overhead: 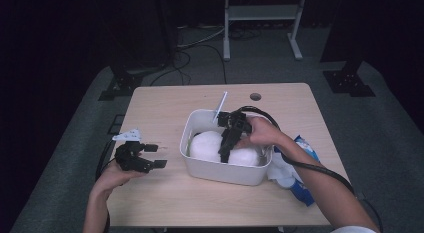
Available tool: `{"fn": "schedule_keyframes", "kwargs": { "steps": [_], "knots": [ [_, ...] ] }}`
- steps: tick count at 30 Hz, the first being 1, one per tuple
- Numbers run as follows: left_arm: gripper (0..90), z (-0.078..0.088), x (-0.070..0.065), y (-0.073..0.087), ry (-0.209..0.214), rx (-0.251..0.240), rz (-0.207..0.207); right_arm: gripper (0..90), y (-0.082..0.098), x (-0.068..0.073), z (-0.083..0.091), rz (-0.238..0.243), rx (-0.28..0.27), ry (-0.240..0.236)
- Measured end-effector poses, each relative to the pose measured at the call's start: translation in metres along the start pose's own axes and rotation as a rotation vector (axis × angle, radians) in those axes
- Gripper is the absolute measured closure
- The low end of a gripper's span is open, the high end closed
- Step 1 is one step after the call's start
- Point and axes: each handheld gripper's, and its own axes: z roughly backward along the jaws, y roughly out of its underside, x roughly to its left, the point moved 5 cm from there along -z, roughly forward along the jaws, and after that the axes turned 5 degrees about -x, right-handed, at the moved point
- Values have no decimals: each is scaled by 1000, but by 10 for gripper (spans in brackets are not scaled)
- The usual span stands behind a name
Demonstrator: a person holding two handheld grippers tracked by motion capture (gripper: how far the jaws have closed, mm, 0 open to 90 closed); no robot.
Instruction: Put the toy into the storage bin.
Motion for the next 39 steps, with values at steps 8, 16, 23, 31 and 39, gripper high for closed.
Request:
{"fn": "schedule_keyframes", "kwargs": {
  "steps": [8,16,23,31,39],
  "knots": [
    [147,0,-1,0,2,1,-6,256,4,-2,12,-32,-40,23],
    [147,-2,-1,0,2,5,-10,254,6,0,28,-31,-70,49],
    [131,-2,1,2,-11,13,-10,254,16,2,53,-48,-134,72],
    [130,-3,0,-1,-10,2,-12,253,29,6,76,-77,-195,95],
    [130,-4,-2,-3,-7,-3,-20,236,41,6,94,-106,-237,128]
  ]
}}
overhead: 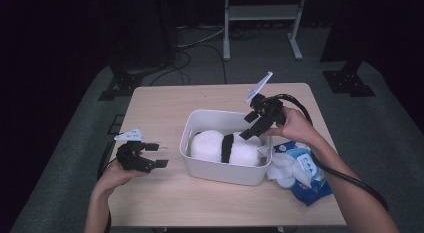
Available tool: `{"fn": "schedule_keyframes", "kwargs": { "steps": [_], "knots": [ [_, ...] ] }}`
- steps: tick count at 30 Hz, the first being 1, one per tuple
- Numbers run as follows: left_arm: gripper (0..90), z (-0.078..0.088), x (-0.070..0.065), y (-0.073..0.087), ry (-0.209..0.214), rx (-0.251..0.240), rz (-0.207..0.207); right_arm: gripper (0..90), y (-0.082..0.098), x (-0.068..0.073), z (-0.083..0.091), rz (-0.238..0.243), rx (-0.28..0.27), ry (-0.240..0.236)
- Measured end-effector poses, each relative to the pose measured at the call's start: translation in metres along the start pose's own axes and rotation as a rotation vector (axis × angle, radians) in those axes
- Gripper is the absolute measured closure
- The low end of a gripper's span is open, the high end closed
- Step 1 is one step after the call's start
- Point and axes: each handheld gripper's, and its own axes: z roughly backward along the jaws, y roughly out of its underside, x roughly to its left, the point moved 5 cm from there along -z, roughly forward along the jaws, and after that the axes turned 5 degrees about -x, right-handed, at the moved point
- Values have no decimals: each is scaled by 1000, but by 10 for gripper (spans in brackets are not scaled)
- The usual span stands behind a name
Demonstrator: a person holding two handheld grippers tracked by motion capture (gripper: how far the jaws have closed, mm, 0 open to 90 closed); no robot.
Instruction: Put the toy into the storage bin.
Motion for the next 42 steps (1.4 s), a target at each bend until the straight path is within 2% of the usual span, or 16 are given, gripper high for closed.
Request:
{"fn": "schedule_keyframes", "kwargs": {
  "steps": [9,26,42],
  "knots": [
    [130,-2,-3,0,5,7,-5,237,5,-1,16,-10,-54,18],
    [130,0,-1,5,-7,14,8,237,28,-4,32,-47,-80,40],
    [130,1,-3,4,-12,16,4,236,57,-5,45,-109,-108,49]
  ]
}}
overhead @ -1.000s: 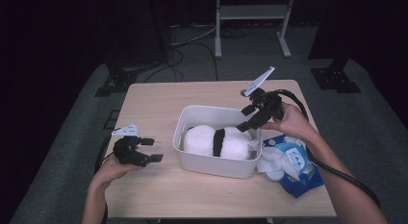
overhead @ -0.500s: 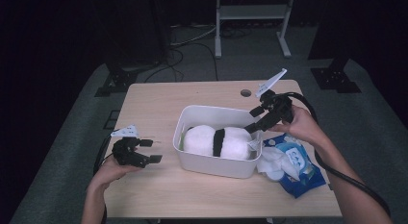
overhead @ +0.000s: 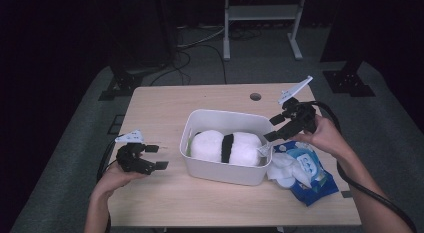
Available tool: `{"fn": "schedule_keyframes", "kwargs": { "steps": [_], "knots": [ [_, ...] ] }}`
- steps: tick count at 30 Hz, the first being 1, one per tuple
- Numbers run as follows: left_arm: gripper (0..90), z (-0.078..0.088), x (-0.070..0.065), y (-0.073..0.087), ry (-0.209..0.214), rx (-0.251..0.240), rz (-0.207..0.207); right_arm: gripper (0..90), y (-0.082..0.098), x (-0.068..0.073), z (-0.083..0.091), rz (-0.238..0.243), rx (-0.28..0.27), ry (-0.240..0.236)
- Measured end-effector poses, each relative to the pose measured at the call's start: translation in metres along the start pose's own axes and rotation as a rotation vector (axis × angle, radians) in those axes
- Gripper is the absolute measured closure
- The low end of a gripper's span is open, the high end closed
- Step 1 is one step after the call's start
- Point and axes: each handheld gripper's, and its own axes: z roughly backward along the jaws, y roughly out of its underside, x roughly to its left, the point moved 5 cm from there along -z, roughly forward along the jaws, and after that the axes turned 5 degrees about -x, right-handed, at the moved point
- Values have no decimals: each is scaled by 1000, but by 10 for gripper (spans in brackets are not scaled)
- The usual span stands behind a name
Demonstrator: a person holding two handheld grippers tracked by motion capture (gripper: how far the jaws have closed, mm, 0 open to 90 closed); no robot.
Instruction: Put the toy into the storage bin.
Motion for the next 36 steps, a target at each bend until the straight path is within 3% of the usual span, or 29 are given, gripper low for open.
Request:
{"fn": "schedule_keyframes", "kwargs": {
  "steps": [17,36],
  "knots": [
    [130,1,3,3,-5,3,8,236,35,-5,13,-57,-41,19],
    [130,3,2,4,-7,2,13,236,82,-7,14,-139,-69,35]
  ]
}}
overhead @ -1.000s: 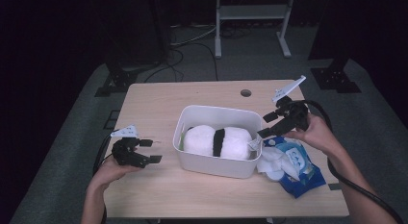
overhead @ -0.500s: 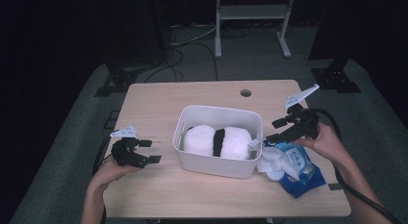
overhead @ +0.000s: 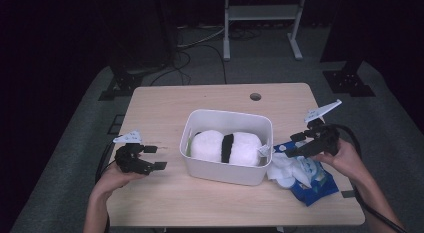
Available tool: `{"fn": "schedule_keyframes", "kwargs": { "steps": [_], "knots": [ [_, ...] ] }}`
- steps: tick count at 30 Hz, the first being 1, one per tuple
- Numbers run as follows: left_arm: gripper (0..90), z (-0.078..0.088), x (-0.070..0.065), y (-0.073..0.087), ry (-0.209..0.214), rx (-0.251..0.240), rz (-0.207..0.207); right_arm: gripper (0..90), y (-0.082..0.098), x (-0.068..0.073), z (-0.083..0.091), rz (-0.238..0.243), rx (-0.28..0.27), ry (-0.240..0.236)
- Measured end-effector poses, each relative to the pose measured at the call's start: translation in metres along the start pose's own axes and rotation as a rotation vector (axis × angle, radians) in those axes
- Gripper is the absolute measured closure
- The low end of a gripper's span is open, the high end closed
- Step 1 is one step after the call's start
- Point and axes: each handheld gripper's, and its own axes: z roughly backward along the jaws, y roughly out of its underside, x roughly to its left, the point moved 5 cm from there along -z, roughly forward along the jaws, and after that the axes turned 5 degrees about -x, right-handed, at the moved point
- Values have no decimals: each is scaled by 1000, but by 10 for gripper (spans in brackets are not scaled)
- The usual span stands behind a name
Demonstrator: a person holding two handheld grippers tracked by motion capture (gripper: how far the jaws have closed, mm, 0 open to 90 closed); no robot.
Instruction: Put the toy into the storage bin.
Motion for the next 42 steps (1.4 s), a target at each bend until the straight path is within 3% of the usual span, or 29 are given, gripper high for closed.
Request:
{"fn": "schedule_keyframes", "kwargs": {
  "steps": [28,42],
  "knots": [
    [130,-4,-2,2,3,14,-9,236,67,-5,8,-118,-13,13],
    [130,-6,-4,2,0,26,-18,236,94,2,15,-147,-37,30]
  ]
}}
